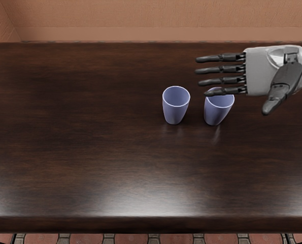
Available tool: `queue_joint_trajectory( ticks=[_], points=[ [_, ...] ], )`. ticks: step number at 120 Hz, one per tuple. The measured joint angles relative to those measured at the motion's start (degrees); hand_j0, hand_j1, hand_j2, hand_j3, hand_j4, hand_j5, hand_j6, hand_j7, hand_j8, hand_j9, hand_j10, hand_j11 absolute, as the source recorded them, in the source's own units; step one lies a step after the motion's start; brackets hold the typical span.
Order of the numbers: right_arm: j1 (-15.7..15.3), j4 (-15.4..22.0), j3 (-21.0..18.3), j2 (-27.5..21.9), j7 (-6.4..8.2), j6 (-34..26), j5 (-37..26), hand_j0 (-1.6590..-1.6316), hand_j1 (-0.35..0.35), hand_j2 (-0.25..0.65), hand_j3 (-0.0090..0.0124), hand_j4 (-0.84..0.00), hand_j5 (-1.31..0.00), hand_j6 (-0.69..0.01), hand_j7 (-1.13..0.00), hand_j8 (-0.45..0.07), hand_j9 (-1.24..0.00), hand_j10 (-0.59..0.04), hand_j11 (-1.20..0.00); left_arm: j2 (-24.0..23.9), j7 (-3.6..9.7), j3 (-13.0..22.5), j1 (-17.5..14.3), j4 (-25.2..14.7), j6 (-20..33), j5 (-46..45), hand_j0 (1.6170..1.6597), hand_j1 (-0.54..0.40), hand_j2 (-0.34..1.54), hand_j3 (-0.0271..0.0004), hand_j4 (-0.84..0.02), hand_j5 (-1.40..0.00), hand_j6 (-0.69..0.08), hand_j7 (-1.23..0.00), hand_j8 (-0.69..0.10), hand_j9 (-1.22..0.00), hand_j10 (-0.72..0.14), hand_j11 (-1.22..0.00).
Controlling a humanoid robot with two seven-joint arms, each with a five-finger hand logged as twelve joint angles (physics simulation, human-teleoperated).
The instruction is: Pick up cup and place in cup with right hand
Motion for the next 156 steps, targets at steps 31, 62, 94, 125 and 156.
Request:
queue_joint_trajectory(
  ticks=[31, 62, 94, 125, 156],
  points=[
    [2.19, -1.99, -0.05, 2.26, 0.00, -0.01, -0.91, -1.6581, -0.315, -0.006, 0.0000, -0.024, -0.04, -0.023, -0.04, -0.024, -0.04, -0.026, -0.04, 0.00, 0.00, 0.03, -0.12, 0.01, 0.00, 0.00, 1.6581, 0.349, 0.00, -0.0001, -0.001, 0.00, -0.001, 0.00, -0.001, 0.00, 0.000, 0.00],
    [10.36, -6.19, -2.74, 11.03, 0.00, -0.02, -15.60, -1.6581, -0.316, -0.006, 0.0000, -0.026, -0.04, -0.025, -0.04, -0.026, -0.04, -0.026, -0.04, 0.00, 0.00, 0.03, -0.62, 0.01, 0.00, 0.00, 1.6581, 0.349, 0.00, -0.0001, 0.000, 0.00, -0.001, 0.00, -0.001, 0.00, 0.000, 0.00],
    [29.28, -15.95, -24.09, 27.35, 0.00, -8.72, -23.38, -1.6581, -0.316, -0.006, 0.0000, -0.028, -0.04, -0.027, -0.04, -0.028, -0.04, -0.028, -0.04, 0.00, 0.00, 0.00, -1.84, 0.01, 0.00, 0.00, 1.6581, 0.349, 0.00, 0.0000, 0.000, 0.00, -0.001, 0.00, -0.001, 0.00, 0.000, 0.00],
    [32.16, -27.57, -35.93, 42.88, 0.00, -15.09, -30.94, -1.6581, -0.316, -0.006, 0.0000, -0.028, -0.04, -0.029, -0.04, -0.028, -0.04, -0.028, -0.04, 0.00, 0.00, -0.13, -1.84, 0.01, 0.00, -0.01, 1.6581, 0.349, 0.00, 0.0000, 0.000, 0.00, -0.001, 0.00, -0.001, 0.00, 0.000, 0.00],
    [33.70, -28.36, -41.86, 48.88, 0.00, -21.57, -36.54, -1.6581, -0.316, -0.006, 0.0000, -0.029, -0.04, -0.029, -0.04, -0.029, -0.04, -0.028, -0.04, 0.00, 0.00, -0.13, -1.84, 0.01, 0.00, 0.00, 1.6581, 0.349, 0.00, 0.0000, 0.000, 0.00, -0.001, 0.00, 0.000, 0.00, 0.000, 0.00]
  ],
)
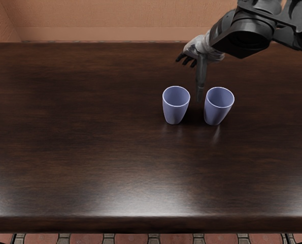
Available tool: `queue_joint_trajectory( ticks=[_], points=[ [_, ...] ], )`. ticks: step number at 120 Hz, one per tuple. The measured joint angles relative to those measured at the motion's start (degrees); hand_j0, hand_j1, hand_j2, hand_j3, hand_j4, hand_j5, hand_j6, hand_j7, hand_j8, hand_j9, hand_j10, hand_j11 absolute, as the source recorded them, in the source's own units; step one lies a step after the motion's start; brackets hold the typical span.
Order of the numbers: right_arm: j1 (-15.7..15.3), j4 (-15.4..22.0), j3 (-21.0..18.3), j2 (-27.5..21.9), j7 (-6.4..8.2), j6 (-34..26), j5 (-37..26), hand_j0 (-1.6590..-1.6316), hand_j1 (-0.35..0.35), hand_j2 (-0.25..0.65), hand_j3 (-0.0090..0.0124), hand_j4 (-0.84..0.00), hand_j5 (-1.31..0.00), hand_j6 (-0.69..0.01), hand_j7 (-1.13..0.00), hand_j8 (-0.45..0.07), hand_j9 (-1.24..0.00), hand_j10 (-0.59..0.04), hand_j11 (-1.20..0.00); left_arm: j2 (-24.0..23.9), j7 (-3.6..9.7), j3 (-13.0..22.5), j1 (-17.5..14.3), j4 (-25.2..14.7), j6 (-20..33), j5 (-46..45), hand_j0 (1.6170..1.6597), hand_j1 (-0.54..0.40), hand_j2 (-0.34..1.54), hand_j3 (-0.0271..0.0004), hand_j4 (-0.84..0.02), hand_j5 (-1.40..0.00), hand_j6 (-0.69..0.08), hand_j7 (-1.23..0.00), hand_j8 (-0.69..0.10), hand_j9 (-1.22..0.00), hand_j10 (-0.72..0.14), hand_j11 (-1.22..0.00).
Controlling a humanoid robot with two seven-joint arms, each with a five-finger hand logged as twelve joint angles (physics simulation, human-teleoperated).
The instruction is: Pick up cup and place in cup with right hand
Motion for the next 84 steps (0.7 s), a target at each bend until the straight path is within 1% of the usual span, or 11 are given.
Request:
queue_joint_trajectory(
  ticks=[10, 19, 26, 40, 59, 84],
  points=[
    [1.21, 0.22, -3.06, 2.01, 0.00, -3.48, -0.51, -1.6581, -0.316, -0.005, 0.0000, -0.029, -0.04, -0.030, -0.04, -0.029, -0.04, -0.028, -0.04, 0.00, 0.00, 0.00, 0.00, 0.00, 0.00, 0.00, 1.6581, 0.349, 0.00, 0.0000, 0.000, 0.00, -0.001, 0.00, -0.001, 0.00, 0.000, 0.00],
    [2.32, 1.25, -5.98, 3.48, 0.00, -5.23, -0.49, -1.6581, -0.316, -0.005, 0.0000, -0.029, -0.04, -0.030, -0.04, -0.029, -0.04, -0.028, -0.04, 0.00, 0.00, 0.00, 0.00, 0.00, 0.00, 0.00, 1.6581, 0.349, 0.00, 0.0000, 0.000, 0.00, -0.001, 0.00, 0.000, 0.00, 0.000, 0.00],
    [3.41, 3.37, -7.63, 4.09, 0.00, -7.15, -0.38, -1.6581, -0.316, -0.005, 0.0000, -0.029, -0.04, -0.030, -0.04, -0.029, -0.04, -0.028, -0.04, 0.00, 0.00, 0.00, 0.00, 0.00, 0.00, 0.00, 1.6581, 0.349, 0.00, 0.0000, 0.000, 0.00, -0.001, 0.00, 0.000, 0.00, 0.000, 0.00],
    [4.91, 8.48, -10.01, 4.58, 0.00, -13.36, -0.04, -1.6581, -0.316, -0.005, 0.0000, -0.029, -0.04, -0.030, -0.04, -0.029, -0.04, -0.029, -0.04, 0.00, 0.00, 0.00, 0.09, 0.00, 0.00, 0.00, 1.6581, 0.349, 0.00, 0.0000, 0.000, 0.00, -0.001, 0.00, 0.000, 0.00, 0.000, 0.00],
    [5.56, 12.25, -12.28, 6.71, 0.00, -21.67, 0.21, -1.6581, -0.315, -0.005, 0.0000, -0.030, -0.04, -0.030, -0.04, -0.030, -0.04, -0.029, -0.04, 0.00, 0.00, 0.00, 0.09, 0.00, 0.00, 0.00, 1.6581, 0.349, 0.00, 0.0000, 0.000, 0.00, 0.000, 0.00, 0.000, 0.00, 0.000, 0.00],
    [5.76, 16.20, -13.04, 9.21, 0.00, -29.48, 1.41, -1.6581, -0.311, -0.006, 0.0000, -0.033, -0.04, -0.034, -0.04, -0.033, -0.04, -0.033, -0.04, 0.00, 0.00, 0.00, 0.09, 0.00, 0.00, 0.00, 1.6581, 0.349, 0.00, 0.0000, 0.000, 0.00, 0.000, 0.00, 0.000, 0.00, 0.000, 0.00]
  ],
)
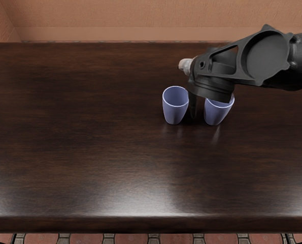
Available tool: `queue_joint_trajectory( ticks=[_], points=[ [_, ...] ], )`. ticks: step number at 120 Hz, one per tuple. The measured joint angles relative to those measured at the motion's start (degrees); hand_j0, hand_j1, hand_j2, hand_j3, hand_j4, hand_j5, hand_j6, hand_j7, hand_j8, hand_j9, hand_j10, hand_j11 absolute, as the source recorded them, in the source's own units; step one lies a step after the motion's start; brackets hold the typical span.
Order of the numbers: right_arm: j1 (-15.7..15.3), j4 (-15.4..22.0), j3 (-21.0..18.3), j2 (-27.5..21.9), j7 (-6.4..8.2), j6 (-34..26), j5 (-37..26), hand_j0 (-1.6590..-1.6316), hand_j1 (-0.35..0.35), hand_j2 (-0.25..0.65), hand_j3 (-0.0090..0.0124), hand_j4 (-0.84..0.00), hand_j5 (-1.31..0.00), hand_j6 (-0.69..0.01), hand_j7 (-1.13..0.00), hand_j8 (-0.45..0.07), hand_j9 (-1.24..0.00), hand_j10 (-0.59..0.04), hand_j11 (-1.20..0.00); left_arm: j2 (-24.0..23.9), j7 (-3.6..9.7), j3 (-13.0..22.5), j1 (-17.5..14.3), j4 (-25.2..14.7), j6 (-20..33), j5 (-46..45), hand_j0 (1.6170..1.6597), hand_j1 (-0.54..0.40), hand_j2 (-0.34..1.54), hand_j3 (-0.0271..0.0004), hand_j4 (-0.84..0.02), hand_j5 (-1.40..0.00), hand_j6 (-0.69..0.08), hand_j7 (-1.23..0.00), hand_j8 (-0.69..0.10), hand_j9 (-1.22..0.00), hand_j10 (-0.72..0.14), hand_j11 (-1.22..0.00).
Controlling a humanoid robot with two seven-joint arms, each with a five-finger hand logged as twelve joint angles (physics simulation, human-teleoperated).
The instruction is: Pick up cup and place in cup with right hand
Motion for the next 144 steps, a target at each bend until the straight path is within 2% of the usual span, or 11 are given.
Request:
queue_joint_trajectory(
  ticks=[29, 44, 62, 103, 144],
  points=[
    [-0.29, -0.27, -3.34, 4.81, 0.00, -7.08, 0.85, -1.6581, -0.248, -0.016, 0.0000, -0.085, -0.11, -0.086, -0.11, -0.086, -0.11, -0.085, -0.11, 0.00, 0.00, 0.00, 0.00, 0.00, 0.00, 0.00, 1.6581, 0.349, 0.00, 0.0000, 0.000, 0.00, 0.000, 0.00, 0.000, 0.00, 0.000, 0.00],
    [-0.62, -1.46, -3.97, 6.39, 0.00, -8.33, 1.13, -1.6581, -0.224, -0.020, 0.0000, -0.106, -0.14, -0.106, -0.14, -0.106, -0.14, -0.105, -0.14, 0.00, 0.00, 0.00, 0.00, 0.00, 0.00, 0.00, 1.6581, 0.349, 0.00, 0.0000, 0.000, 0.00, 0.000, 0.00, 0.000, 0.00, 0.000, 0.00],
    [-2.44, -4.40, -4.73, 6.94, 0.00, -8.58, 1.35, -1.6581, -0.208, -0.023, 0.0000, -0.119, -0.15, -0.120, -0.15, -0.120, -0.15, -0.119, -0.15, 0.00, 0.00, 0.00, 0.00, 0.00, 0.00, 0.00, 1.6581, 0.349, 0.00, 0.0000, 0.000, 0.00, 0.000, 0.00, 0.000, 0.00, 0.000, 0.00],
    [-4.08, -6.61, -4.51, 7.10, 0.00, -8.22, 1.65, -1.6581, -0.212, -0.022, 0.0000, -0.116, -0.15, -0.117, -0.15, -0.116, -0.15, -0.115, -0.15, 0.00, 0.00, 0.00, 0.18, 0.00, 0.00, 0.00, 1.6581, 0.349, 0.00, 0.0000, 0.000, 0.00, 0.000, 0.00, 0.000, 0.00, 0.000, 0.00],
    [-5.22, -6.73, -1.49, 7.11, 0.00, -6.62, 1.05, -1.6581, -0.236, -0.018, 0.0000, -0.096, -0.12, -0.097, -0.12, -0.096, -0.12, -0.095, -0.12, 0.00, 0.00, 0.00, 0.18, 0.00, 0.00, 0.00, 1.6581, 0.349, 0.00, 0.0000, 0.000, 0.00, 0.000, 0.00, 0.000, 0.00, 0.000, 0.00]
  ],
)
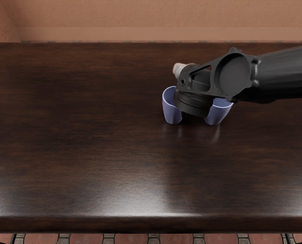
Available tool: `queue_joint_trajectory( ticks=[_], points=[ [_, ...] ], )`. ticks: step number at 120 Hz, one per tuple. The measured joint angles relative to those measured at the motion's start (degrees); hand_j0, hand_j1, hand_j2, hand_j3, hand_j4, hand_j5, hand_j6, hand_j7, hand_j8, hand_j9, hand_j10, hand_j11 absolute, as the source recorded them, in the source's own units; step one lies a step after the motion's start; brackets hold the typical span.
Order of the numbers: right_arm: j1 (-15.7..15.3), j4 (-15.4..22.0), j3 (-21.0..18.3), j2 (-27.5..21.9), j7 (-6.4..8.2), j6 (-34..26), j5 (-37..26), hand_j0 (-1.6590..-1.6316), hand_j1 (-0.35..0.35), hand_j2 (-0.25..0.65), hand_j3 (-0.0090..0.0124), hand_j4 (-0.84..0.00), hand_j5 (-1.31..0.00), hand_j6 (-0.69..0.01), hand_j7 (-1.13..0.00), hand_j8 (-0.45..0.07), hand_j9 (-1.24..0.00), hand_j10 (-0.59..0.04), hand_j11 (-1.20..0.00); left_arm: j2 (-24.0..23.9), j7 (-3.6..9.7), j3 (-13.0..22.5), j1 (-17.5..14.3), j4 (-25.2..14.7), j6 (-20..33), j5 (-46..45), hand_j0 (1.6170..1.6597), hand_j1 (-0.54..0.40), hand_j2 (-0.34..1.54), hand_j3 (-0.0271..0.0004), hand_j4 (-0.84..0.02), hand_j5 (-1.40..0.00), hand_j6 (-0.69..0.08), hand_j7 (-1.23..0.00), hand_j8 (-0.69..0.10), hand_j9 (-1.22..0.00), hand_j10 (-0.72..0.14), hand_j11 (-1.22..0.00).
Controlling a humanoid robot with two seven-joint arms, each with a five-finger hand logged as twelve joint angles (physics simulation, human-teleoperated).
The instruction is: Pick up cup and place in cup with right hand
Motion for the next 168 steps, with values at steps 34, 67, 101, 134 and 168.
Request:
queue_joint_trajectory(
  ticks=[34, 67, 101, 134, 168],
  points=[
    [-2.52, -2.72, 1.10, 0.00, 0.00, 1.05, -1.99, -1.6581, -0.227, -0.020, 0.0000, -0.103, -0.13, -0.104, -0.13, -0.103, -0.13, -0.103, -0.13, 0.00, 0.00, 0.00, 0.03, 0.00, 0.00, 0.00, 1.6581, 0.349, 0.00, 0.0000, 0.000, 0.00, 0.000, 0.00, 0.000, 0.00, 0.000, 0.00],
    [-4.79, -4.75, 5.35, 0.00, 0.00, 4.70, -6.05, -1.6581, -0.209, -0.023, 0.0000, -0.119, -0.15, -0.120, -0.15, -0.119, -0.15, -0.118, -0.15, 0.00, 0.00, 0.00, 0.04, 0.00, 0.00, 0.00, 1.6581, 0.349, 0.00, 0.0000, 0.000, 0.00, 0.000, 0.00, 0.000, 0.00, 0.000, 0.00],
    [-7.01, -8.02, 6.04, 0.00, 0.00, 5.75, -7.20, -1.6581, -0.196, -0.025, 0.0000, -0.129, -0.17, -0.130, -0.17, -0.130, -0.17, -0.129, -0.17, 0.00, 0.00, 0.00, 0.04, 0.00, 0.00, 0.00, 1.6581, 0.349, 0.00, 0.0000, 0.000, 0.00, 0.000, 0.00, 0.000, 0.00, 0.000, 0.00],
    [-7.56, -8.44, 5.99, 0.00, 0.00, 5.42, -8.13, -1.6581, -0.160, -0.031, 0.0000, -0.160, -0.21, -0.161, -0.21, -0.160, -0.21, -0.159, -0.21, 0.00, 0.00, 0.00, 0.00, 0.00, 0.00, 0.00, 1.6581, 0.349, 0.00, 0.0000, 0.000, 0.00, 0.000, 0.00, 0.000, 0.00, 0.000, 0.00],
    [-7.65, -8.04, 5.95, 0.00, 0.00, 5.23, -8.45, -1.6581, -0.100, -0.041, 0.0000, -0.209, -0.27, -0.210, -0.27, -0.209, -0.27, -0.209, -0.27, 0.00, 0.00, 0.00, 0.01, 0.00, 0.00, 0.00, 1.6581, 0.349, 0.00, 0.0000, 0.000, 0.00, 0.000, 0.00, 0.000, 0.00, 0.000, 0.00]
  ],
)
